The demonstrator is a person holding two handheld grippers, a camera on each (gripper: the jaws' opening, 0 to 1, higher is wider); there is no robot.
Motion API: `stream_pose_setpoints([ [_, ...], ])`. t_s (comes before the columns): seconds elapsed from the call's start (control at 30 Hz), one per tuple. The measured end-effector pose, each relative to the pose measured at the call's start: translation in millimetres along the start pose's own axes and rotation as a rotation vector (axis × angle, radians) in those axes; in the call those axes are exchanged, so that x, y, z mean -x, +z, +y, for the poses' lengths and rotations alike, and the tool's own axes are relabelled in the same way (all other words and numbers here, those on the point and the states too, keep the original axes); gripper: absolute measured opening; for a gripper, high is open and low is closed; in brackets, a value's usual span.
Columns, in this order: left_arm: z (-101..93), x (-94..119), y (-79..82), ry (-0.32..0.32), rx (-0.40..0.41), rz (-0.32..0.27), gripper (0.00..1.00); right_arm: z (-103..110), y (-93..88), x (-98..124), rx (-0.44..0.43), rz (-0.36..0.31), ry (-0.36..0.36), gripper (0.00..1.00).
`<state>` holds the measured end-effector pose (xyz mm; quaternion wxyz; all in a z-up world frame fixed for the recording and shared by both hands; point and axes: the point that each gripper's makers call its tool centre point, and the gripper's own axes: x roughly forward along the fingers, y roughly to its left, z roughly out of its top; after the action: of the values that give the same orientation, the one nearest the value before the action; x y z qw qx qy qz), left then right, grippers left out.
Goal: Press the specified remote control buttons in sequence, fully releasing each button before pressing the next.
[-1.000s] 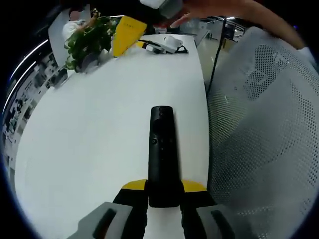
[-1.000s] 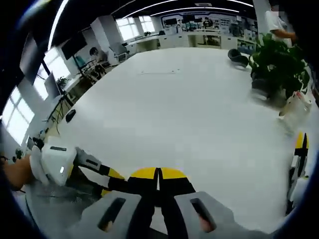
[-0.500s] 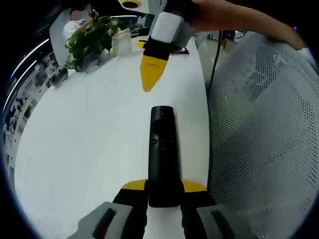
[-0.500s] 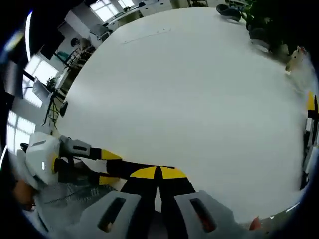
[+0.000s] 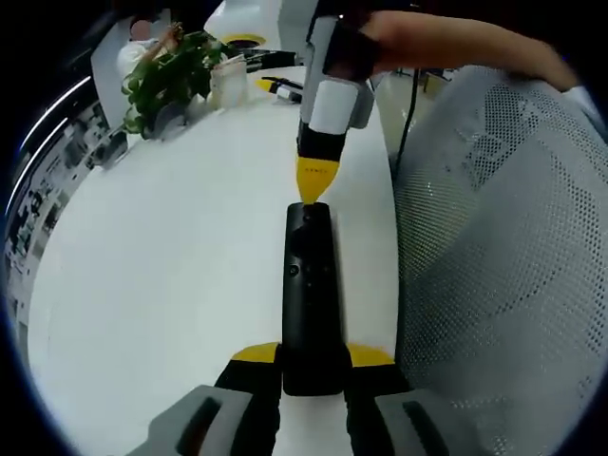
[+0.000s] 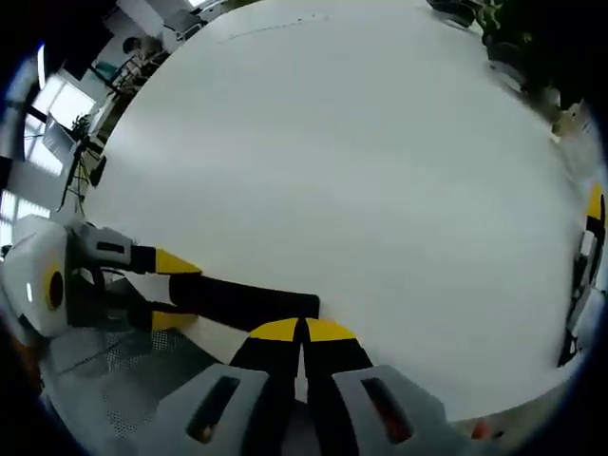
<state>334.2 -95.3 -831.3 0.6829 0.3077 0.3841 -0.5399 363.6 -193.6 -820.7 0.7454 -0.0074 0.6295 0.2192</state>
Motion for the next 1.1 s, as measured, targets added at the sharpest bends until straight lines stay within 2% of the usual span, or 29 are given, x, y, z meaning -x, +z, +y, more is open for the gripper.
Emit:
stream_pose_setpoints([
  [0.33, 0.5, 0.0, 0.0, -0.001, -0.003, 0.007, 0.24, 1.0, 1.4, -3.5, 0.072, -0.006, -0.032, 0.00],
  [0.5, 0.7, 0.1, 0.2, -0.001, -0.002, 0.009, 0.25, -1.1, 2.6, -4.4, 0.003, 0.032, 0.014, 0.00],
  [0.6, 0.7, 0.2, 0.3, 0.001, 0.002, 0.007, 0.25, 0.8, 1.6, -4.5, -0.005, 0.045, 0.016, 0.00],
  [0.67, 0.9, 0.0, 0.4, 0.001, 0.005, 0.006, 0.25, 1.5, 1.2, -4.6, 0.031, 0.041, -0.001, 0.00],
  [0.77, 1.0, -0.2, 0.6, 0.001, 0.005, 0.008, 0.25, 0.4, 1.6, -4.2, 0.034, 0.024, -0.016, 0.00],
  [0.9, 1.1, -0.4, 0.7, 0.001, 0.004, 0.006, 0.25, -1.0, 2.4, -4.5, 0.026, 0.016, -0.001, 0.00],
  [0.93, 1.2, -0.4, 0.7, 0.001, 0.004, 0.006, 0.25, -1.1, 2.2, -4.5, 0.019, 0.017, 0.003, 0.00],
  [0.97, 1.1, -0.5, 0.8, 0.002, 0.005, 0.005, 0.25, -0.7, 1.6, -4.5, -0.030, 0.018, 0.007, 0.00],
  [1.1, 1.1, -0.6, 0.8, 0.002, 0.012, -0.002, 0.25, -2.0, 2.4, -4.2, -0.057, 0.030, 0.025, 0.00],
])
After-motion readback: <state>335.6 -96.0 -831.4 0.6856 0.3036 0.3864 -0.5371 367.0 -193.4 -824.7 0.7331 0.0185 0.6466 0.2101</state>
